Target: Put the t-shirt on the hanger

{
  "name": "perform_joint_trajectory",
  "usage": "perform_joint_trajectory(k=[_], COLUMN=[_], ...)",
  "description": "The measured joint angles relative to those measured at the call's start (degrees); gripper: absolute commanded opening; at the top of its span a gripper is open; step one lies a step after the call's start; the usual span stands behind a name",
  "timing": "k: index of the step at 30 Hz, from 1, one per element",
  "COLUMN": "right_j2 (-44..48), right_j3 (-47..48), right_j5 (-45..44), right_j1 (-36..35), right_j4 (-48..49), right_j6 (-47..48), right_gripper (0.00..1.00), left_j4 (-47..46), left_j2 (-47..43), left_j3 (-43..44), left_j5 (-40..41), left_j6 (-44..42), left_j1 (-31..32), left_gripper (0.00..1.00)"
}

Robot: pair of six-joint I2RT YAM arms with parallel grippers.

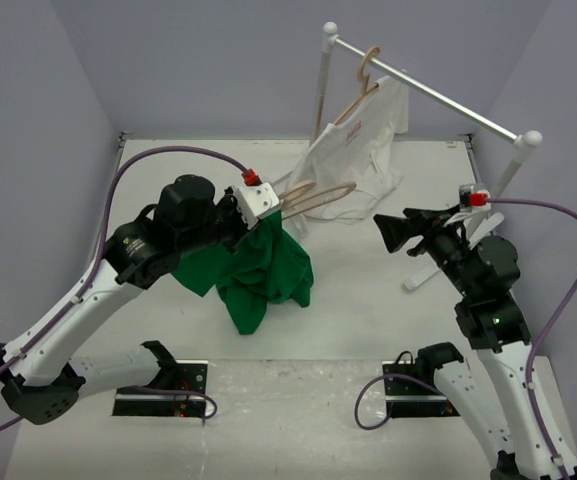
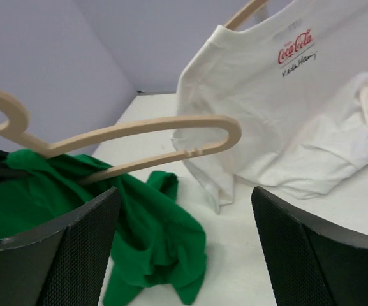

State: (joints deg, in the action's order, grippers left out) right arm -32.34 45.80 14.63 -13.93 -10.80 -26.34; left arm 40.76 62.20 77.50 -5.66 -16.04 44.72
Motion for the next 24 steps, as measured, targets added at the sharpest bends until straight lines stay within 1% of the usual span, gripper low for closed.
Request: perform_joint_trajectory(k=[3,4,6,11,14,17,22,23,24], right_j2=[0.9,-0.1,-3.5,-14.8,-17.6,-20.4,-25.5,-26.5,-27.3], right_j3=[-1.0,-1.8,-3.5,-8.1,-10.5,-11.4,-12.4,-12.8,-13.3], right_j5=[1.5,1.9,2.3,0.6,-0.5,-1.6,-2.1,-2.1,-2.3], right_j1=[-0.5,-1.6,-5.4,-18.9,-21.7,-23.0,-27.5,-28.1,-28.5], right_j4=[1.6,2.6,5.0,9.3,11.5,16.7,21.3,22.2,22.9], right_j6=[-7.1,-9.2,-12.5,-18.3,-20.5,-22.3,-23.5,-23.8,-23.9], right_gripper=[0.83,0.82,0.80,0.70,0.63,0.59,0.35,0.20,0.18], left_j4=[-2.9,-4.4,-7.0,-11.1,-12.5,-13.7,-14.5,-14.8,-15.0], left_j2=[-3.1,-4.2,-6.4,-7.7,-7.0,-6.6,-6.6,-6.6,-6.6], left_j3=[-1.9,-2.7,-4.3,-5.7,-6.2,-6.7,-7.0,-7.0,-7.0], left_j5=[-0.6,-1.5,-3.3,-6.7,-9.1,-10.3,-10.5,-10.5,-10.5], left_j6=[3.3,4.6,6.7,11.1,12.8,14.4,15.7,16.0,16.1], left_j1=[0.0,0.0,0.0,0.0,0.0,0.0,0.0,0.0,0.0], left_gripper=[0.00,0.00,0.00,0.00,0.00,0.00,0.00,0.00,0.00])
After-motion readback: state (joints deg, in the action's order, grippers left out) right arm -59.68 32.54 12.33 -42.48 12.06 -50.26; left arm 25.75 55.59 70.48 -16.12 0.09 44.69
